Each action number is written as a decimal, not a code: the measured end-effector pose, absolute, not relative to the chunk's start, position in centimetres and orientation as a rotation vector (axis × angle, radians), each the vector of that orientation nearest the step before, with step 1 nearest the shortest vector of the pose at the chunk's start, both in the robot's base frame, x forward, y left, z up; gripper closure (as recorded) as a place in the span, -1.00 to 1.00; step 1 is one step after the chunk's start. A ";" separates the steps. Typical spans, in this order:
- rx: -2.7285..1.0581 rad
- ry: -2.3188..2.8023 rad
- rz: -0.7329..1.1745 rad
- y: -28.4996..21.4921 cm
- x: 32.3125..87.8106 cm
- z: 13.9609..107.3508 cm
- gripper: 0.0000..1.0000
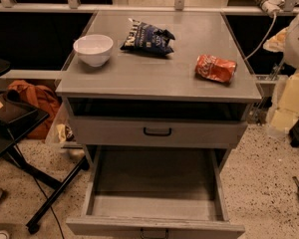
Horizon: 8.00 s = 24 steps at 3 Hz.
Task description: Place coke can into middle drawer
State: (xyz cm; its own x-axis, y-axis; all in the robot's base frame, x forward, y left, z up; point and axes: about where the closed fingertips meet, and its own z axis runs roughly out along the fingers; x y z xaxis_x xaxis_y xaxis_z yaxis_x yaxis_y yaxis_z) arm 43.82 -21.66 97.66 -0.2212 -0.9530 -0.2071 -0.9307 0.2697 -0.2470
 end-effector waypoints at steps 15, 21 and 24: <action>-0.899 2.012 0.352 -17.9 51.7 93.4 1.00; -0.464 2.233 0.978 -12.5 53.6 70.4 1.00; -0.075 2.401 1.197 -13.6 49.4 50.1 1.00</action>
Offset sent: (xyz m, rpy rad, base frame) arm 0.0492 -0.0122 -0.0384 0.1504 -0.0379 -0.2352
